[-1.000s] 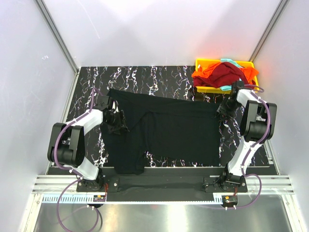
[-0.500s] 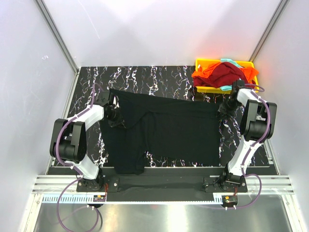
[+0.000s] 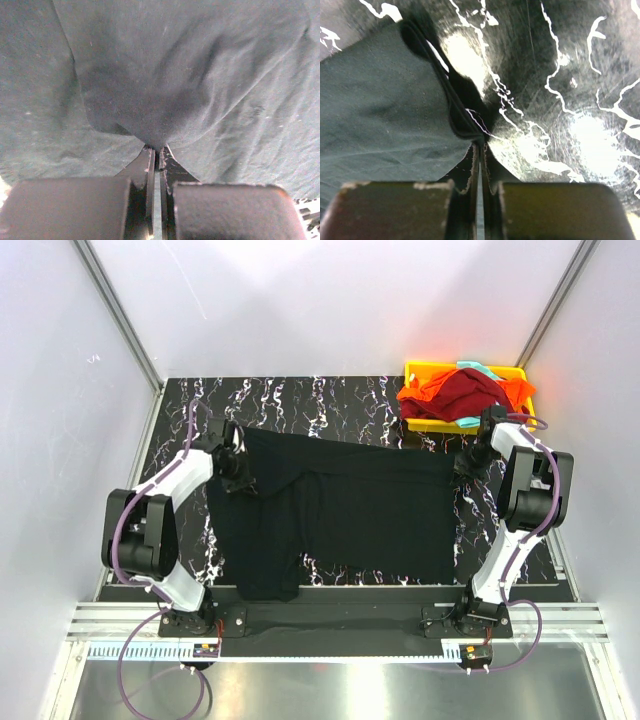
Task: Fold and stack the t-shirts
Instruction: Fold the tshirt
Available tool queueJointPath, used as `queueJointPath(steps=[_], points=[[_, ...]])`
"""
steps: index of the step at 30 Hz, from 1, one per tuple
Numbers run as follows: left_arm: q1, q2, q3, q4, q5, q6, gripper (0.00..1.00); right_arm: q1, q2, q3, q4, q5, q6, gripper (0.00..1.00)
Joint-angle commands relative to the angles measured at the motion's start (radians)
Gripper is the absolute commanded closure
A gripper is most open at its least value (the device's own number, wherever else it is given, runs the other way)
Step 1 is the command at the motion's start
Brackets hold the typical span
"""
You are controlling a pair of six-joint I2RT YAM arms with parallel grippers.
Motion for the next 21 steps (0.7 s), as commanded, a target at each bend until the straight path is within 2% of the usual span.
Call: queueJointPath(steps=[1, 12, 21], points=[[-0.004, -0.056, 0.09, -0.022, -0.04, 0.027, 1.0, -0.003, -0.055, 0.045, -0.049, 0.003, 0.01, 0.98], [0.015, -0.092, 0.182, -0.079, -0.089, 0.041, 1.0, -0.002, -0.081, 0.086, -0.132, -0.072, 0.028, 1.0], [0.046, -0.107, 0.182, -0.096, -0.093, 0.045, 1.0, -0.002, -0.087, 0.06, -0.153, -0.098, 0.035, 1.0]])
